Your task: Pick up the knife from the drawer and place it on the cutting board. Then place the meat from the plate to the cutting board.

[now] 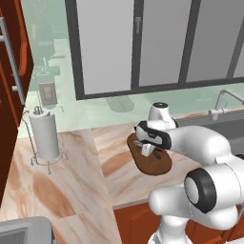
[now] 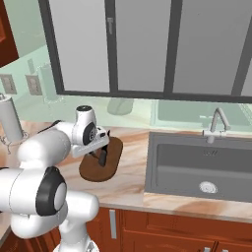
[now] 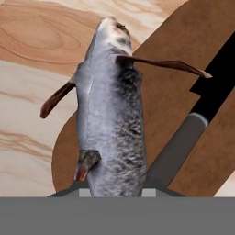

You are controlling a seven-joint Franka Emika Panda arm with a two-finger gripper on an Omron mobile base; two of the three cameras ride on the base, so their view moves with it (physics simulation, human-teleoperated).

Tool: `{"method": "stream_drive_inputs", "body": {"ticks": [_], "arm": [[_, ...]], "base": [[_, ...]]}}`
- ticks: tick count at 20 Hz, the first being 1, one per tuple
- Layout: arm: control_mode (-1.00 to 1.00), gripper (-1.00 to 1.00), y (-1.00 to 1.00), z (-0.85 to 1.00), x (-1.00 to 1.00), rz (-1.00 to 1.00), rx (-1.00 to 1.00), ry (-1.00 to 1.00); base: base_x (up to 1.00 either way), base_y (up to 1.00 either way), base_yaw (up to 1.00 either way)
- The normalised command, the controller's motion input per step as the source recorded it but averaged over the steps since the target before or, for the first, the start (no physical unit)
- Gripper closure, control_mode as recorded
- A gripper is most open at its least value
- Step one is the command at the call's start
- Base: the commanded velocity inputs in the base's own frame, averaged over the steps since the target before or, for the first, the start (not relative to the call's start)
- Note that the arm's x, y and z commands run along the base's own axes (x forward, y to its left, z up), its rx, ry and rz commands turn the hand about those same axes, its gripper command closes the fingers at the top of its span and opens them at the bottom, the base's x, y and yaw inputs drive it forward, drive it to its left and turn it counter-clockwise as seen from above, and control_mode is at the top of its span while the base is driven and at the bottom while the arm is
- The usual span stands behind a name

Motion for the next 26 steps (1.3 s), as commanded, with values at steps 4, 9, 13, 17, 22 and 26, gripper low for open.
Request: {"method": "stream_drive_inputs", "body": {"ticks": [4,9,13,17,22,26], "arm": [[-1.00,1.00,-0.04,-0.15,0.01,0.00,0.00,0.00],[-1.00,1.00,-0.03,-0.21,0.00,0.00,0.00,0.00],[-1.00,1.00,0.00,-0.14,0.02,0.00,0.00,0.00],[-1.00,1.00,0.00,-0.12,0.05,0.00,0.00,0.00],[-1.00,1.00,0.00,-0.12,0.06,0.00,0.00,0.00],[-1.00,1.00,0.00,-0.14,0.06,0.00,0.00,0.00]], "base": [[0.00,0.00,0.00],[0.00,0.00,0.00],[0.00,0.00,0.00],[0.00,0.00,0.00],[0.00,0.00,0.00],[0.00,0.00,0.00]]}}
